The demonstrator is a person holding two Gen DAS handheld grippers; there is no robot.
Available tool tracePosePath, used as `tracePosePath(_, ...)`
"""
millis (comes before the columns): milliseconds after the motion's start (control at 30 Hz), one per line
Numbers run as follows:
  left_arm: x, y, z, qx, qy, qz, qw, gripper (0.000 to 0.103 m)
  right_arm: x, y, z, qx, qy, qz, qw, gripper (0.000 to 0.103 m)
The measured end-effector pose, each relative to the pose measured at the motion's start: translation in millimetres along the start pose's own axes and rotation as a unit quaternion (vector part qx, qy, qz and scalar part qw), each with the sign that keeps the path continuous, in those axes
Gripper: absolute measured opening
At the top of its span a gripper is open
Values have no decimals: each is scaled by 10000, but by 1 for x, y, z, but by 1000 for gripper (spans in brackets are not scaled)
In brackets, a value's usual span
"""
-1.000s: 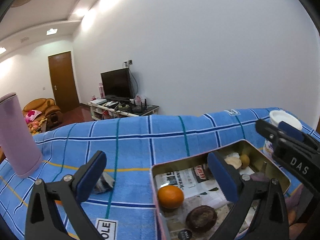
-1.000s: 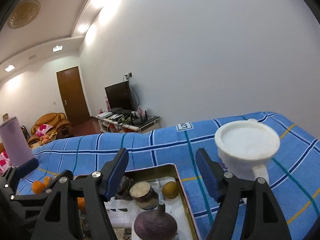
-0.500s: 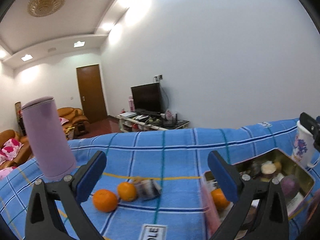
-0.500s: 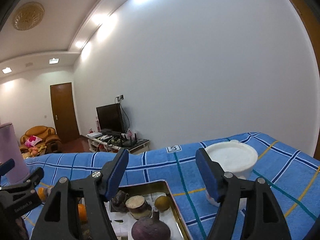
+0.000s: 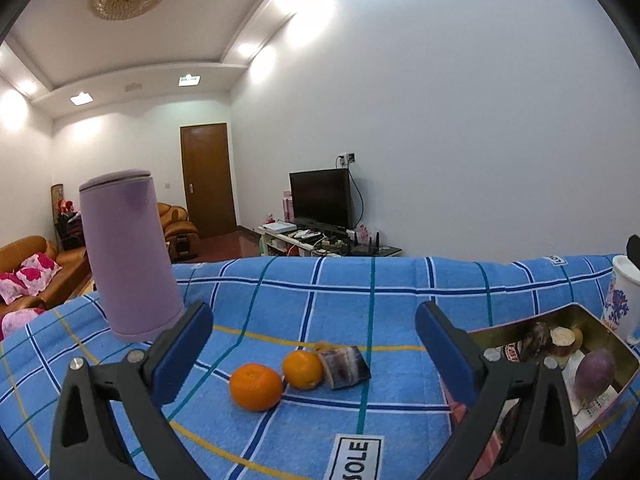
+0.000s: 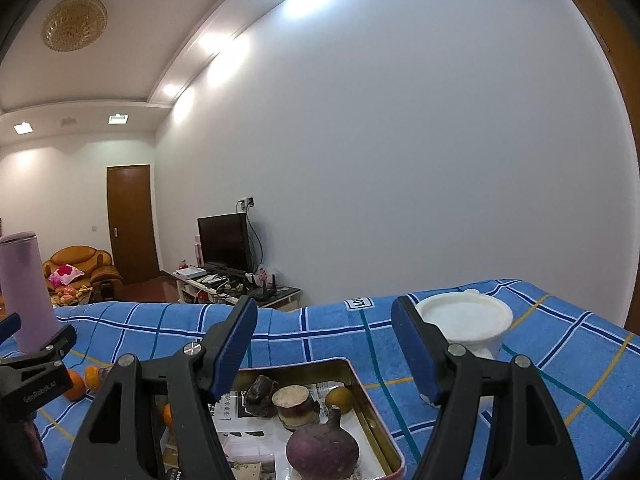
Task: Organize fruits
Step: 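Withdraw both open tools from the tin toward the remaining fruits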
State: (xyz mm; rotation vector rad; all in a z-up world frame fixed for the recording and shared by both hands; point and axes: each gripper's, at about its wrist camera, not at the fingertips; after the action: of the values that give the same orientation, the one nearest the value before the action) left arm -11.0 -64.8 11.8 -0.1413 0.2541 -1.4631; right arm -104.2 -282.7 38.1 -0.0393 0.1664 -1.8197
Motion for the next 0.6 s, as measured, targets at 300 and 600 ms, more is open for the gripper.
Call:
tracePosePath(300,-20,3,-4,-236,-95,-198,9995,103,-3,-8,-2,-15,30,-150,9999,71)
tracePosePath(600,-30,12,-5,-346,206,-268,9988,103,-15,-17,-4,-62,-116,-253,9996,71)
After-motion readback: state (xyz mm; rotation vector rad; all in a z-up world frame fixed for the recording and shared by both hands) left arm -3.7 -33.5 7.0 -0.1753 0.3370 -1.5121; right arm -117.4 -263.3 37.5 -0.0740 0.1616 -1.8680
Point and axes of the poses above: each gripper's, at about its wrist camera, not at the fingertips, and y roughly the way its jaws point, x to its right, z to its top, and after that the axes turned 6 degrees about z, right-handed
